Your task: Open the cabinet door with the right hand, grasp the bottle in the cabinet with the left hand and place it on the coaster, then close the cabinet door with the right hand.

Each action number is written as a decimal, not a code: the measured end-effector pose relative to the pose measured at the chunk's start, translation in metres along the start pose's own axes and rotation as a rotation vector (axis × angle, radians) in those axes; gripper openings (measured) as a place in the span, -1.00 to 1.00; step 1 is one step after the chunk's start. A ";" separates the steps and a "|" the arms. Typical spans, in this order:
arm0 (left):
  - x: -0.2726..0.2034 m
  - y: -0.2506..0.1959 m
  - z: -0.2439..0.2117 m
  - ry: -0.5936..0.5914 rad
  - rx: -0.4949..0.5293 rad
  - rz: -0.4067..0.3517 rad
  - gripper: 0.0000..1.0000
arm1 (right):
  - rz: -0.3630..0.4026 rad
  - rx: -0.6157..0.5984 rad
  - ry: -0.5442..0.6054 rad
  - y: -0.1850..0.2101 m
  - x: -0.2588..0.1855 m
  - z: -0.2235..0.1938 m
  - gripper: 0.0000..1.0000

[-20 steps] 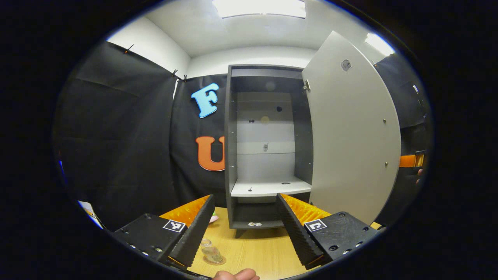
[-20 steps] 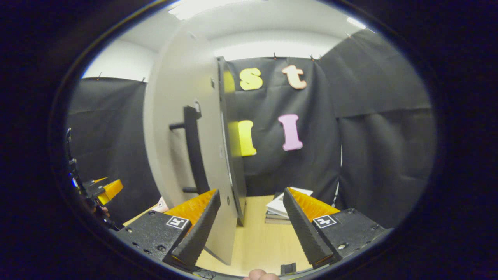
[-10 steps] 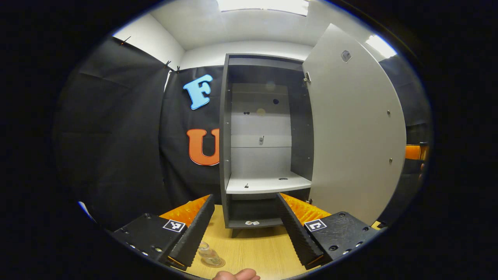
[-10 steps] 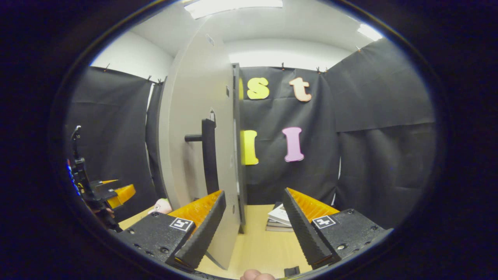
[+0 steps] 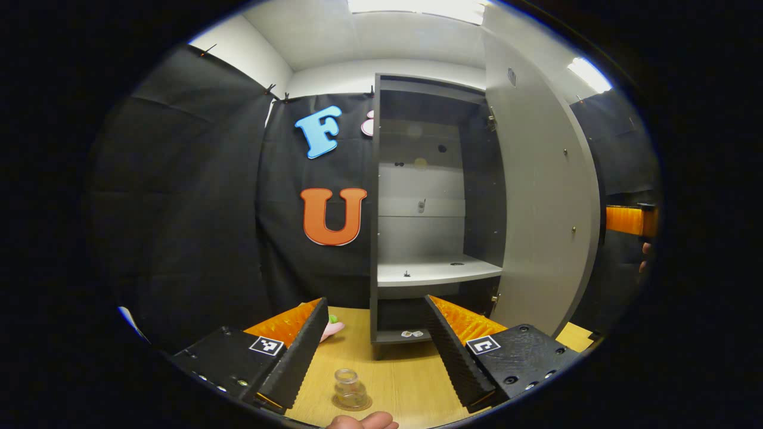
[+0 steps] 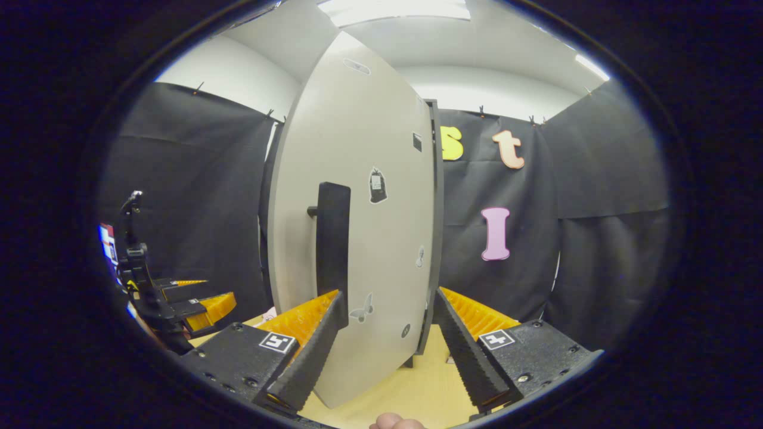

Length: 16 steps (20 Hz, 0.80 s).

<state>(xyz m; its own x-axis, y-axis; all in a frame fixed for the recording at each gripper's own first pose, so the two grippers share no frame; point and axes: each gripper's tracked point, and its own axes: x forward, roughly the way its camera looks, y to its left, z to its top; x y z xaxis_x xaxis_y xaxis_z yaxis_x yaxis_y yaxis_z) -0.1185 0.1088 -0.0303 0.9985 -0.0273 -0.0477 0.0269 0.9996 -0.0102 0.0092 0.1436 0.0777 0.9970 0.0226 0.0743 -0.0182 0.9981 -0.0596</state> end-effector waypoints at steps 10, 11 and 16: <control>-0.017 0.070 -0.033 0.083 -0.056 0.233 0.91 | 0.199 -0.025 -0.025 0.076 0.074 0.010 0.97; -0.022 0.073 -0.033 0.084 -0.056 0.251 0.91 | 0.227 -0.025 -0.028 0.085 0.079 0.011 1.00; -0.045 0.082 -0.033 0.096 -0.065 0.322 0.91 | 0.373 0.006 -0.042 0.129 0.110 0.008 1.00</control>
<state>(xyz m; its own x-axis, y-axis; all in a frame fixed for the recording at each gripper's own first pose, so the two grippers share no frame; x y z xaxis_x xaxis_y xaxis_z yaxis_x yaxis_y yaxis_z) -0.1631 0.1919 -0.0624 0.9461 0.2857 -0.1527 -0.2951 0.9545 -0.0425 0.1160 0.2751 0.0866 0.9179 0.3867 0.0894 -0.3798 0.9212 -0.0845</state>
